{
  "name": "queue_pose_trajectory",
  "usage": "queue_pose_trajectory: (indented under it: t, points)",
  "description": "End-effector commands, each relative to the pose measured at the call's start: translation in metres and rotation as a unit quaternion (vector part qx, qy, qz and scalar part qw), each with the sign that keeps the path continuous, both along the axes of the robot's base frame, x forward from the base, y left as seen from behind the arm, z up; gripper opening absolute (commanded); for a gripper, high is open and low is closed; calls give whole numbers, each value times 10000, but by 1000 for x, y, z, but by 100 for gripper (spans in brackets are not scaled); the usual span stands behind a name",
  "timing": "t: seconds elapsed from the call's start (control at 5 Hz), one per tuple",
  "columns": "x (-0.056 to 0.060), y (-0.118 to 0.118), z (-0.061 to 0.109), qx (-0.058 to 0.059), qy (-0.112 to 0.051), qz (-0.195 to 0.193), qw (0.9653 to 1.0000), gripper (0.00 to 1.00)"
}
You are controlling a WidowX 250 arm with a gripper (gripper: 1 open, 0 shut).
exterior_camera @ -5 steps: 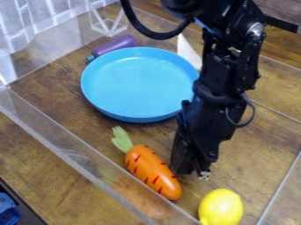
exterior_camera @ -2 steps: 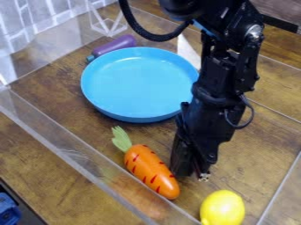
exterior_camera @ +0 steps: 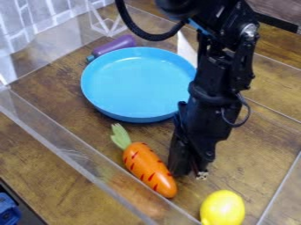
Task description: Move the carrot to the left side
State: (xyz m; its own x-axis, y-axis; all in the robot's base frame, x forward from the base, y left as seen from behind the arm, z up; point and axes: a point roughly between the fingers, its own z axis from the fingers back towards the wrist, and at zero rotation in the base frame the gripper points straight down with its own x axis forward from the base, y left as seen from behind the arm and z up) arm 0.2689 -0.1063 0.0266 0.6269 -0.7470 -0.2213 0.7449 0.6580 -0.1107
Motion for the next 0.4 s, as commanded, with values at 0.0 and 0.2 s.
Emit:
queue_pose_trajectory:
  t: [0.0, 0.2]
  points:
    - [6, 4, 12, -111, -207, 119, 9997, 0]
    - [6, 5, 13, -123, -198, 147, 9996, 0]
